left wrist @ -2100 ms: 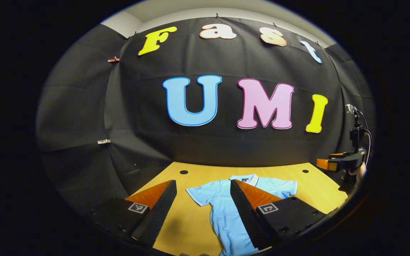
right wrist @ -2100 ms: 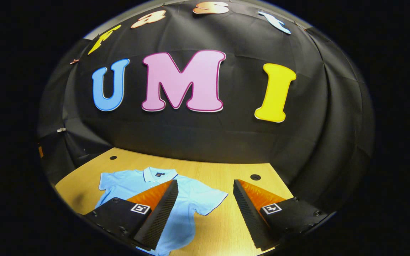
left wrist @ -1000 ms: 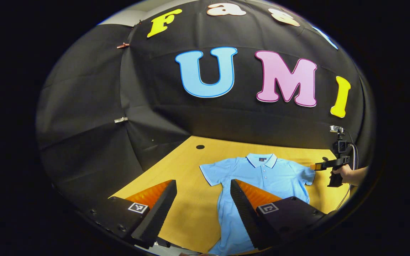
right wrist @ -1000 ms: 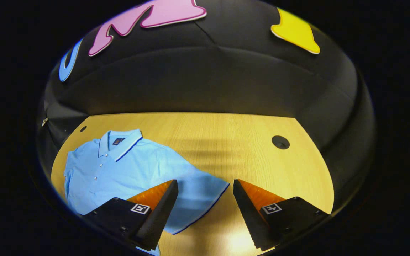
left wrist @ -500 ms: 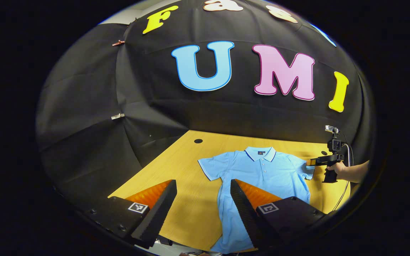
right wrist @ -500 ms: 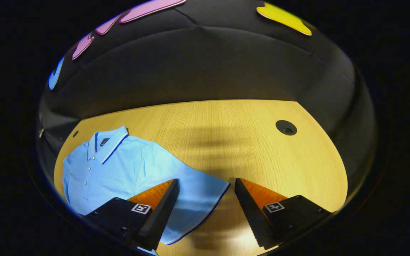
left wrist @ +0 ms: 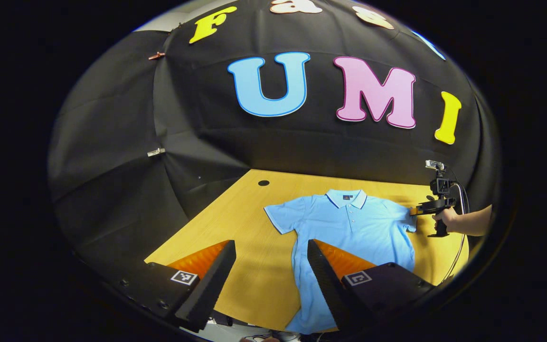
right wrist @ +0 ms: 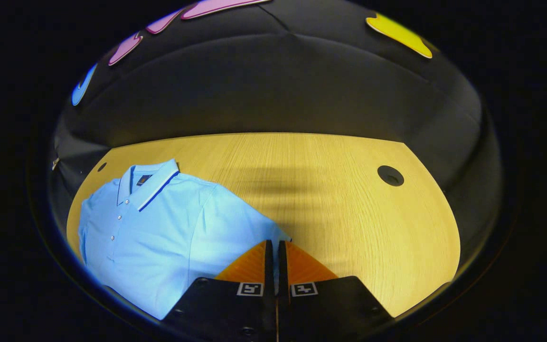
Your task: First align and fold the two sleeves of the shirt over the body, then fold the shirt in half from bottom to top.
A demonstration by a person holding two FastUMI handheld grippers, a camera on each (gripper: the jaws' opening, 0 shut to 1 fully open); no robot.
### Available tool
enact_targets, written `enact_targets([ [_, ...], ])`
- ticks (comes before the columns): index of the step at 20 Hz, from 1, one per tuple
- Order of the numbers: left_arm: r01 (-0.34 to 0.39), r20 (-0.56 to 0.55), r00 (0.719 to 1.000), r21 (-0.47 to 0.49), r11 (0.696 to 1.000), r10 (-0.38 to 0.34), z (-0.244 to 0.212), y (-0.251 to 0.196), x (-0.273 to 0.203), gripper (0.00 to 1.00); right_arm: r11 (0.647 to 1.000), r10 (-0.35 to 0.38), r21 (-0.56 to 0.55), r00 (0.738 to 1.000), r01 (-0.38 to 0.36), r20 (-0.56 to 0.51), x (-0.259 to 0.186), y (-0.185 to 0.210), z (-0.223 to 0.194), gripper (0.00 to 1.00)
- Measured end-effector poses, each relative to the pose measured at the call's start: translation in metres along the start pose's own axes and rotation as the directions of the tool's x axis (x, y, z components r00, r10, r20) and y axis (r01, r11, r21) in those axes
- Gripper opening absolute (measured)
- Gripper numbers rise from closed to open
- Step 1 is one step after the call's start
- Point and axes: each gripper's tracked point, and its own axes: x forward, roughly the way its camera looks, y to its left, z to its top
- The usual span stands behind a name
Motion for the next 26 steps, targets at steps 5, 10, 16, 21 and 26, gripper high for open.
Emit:
enact_targets([
  [5,-0.013,0.004,1.0,-0.036,0.999,0.013,-0.006,0.01,-0.002,0.96,1.0,-0.009,-0.029,1.0,0.009,0.011,-0.013,0.008,0.011,0.06],
  [10,-0.008,0.022,1.0,-0.047,0.999,0.009,-0.007,0.017,-0.004,0.96,0.996,0.019,-0.083,0.997,-0.013,0.075,-0.038,0.036,0.045,0.06],
  [16,-0.007,0.031,0.999,-0.075,0.997,0.01,-0.012,0.027,-0.009,0.97,0.981,0.091,-0.18,0.991,-0.071,0.101,-0.053,0.105,0.068,0.06],
  [21,-0.037,0.018,0.999,-0.103,0.994,0.039,-0.023,0.046,-0.013,0.96,0.961,0.145,-0.247,0.987,-0.124,0.066,-0.047,0.171,0.056,0.06],
  [26,-0.073,-0.008,0.997,-0.12,0.99,0.072,-0.036,0.065,-0.009,0.96,0.935,0.22,-0.283,0.976,-0.211,-0.002,-0.035,0.238,0.028,0.08],
])
